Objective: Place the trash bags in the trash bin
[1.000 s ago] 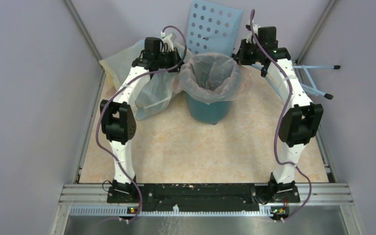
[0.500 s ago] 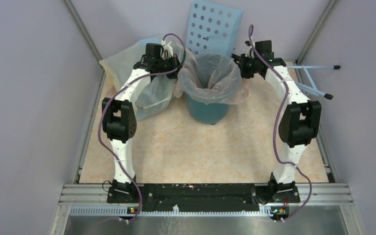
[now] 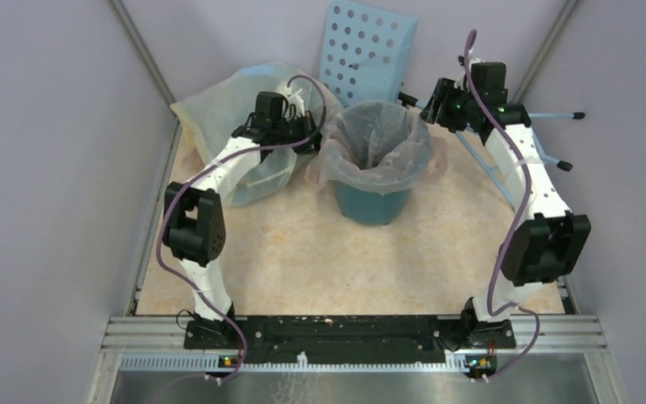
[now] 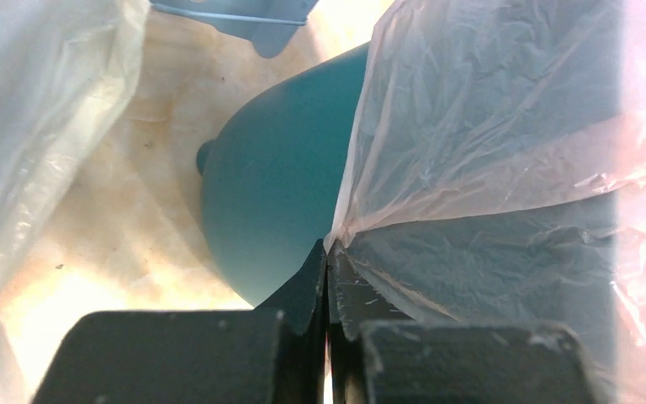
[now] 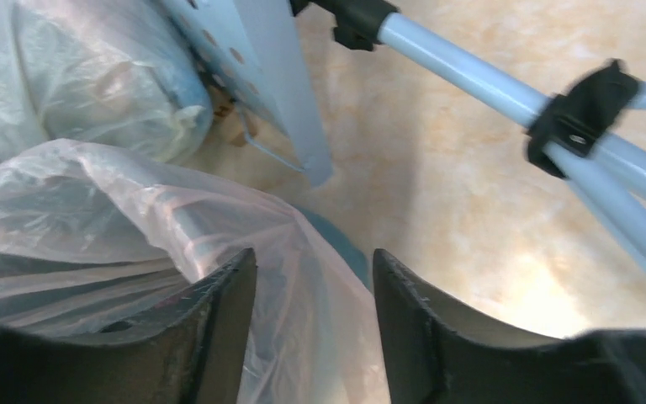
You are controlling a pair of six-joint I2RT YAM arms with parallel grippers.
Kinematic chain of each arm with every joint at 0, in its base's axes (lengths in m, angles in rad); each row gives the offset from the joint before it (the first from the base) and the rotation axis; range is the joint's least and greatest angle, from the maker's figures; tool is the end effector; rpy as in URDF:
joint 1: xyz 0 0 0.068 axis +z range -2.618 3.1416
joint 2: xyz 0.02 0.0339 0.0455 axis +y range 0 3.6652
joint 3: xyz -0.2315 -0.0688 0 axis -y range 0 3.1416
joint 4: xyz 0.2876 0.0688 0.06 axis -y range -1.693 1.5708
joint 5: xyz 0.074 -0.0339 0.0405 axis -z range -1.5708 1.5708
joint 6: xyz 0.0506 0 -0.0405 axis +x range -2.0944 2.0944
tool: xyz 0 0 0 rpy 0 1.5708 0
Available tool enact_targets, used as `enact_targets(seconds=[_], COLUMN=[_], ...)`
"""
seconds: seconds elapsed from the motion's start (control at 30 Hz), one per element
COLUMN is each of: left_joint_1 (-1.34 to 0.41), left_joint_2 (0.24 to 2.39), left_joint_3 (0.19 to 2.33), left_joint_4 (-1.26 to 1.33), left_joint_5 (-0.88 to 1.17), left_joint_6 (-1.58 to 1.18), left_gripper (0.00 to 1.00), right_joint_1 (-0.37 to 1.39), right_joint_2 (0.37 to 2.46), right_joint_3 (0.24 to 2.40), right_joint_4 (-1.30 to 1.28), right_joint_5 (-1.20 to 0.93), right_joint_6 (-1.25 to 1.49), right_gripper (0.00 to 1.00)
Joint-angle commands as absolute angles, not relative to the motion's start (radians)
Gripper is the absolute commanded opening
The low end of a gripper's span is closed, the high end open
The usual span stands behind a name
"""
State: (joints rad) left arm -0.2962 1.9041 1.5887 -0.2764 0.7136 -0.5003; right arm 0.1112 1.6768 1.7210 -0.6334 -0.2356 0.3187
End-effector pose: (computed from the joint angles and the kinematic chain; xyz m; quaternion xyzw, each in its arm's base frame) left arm 0.4503 -0.1721 0.2375 0.0791 0.8394 -0.4550 0.2865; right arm 0.4276 0.0596 0.3479 0.0356 0.8769 0.2011 0.4352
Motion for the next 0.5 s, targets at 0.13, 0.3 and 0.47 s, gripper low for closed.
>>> enact_targets(seconds=[0.13, 0.3, 0.47], left_joint_1=[-0.294, -0.294, -0.288], left_joint_2=[1.754, 1.651, 1.540], left_joint_3=[1.546, 1.515, 1.430], left_joint_4=[-0.270, -0.325, -0.373], left_joint_5=[0.632, 0.487, 0.348], left_joint_6=[-0.470, -0.461, -0.525], left_gripper=[0.16, 0.36, 0.54], right_joint_1=[0.072, 0.071, 0.071], right_joint_2=[1.444, 1.311, 1.214], right_joint_3=[1.568, 1.469, 1.344], right_joint_4=[-0.683, -0.704, -0.688], right_joint_5=[-0.103, -0.112, -0.024], right_joint_6=[0.330, 0.351, 0.440], right_gripper=[0.59, 0.58, 0.51])
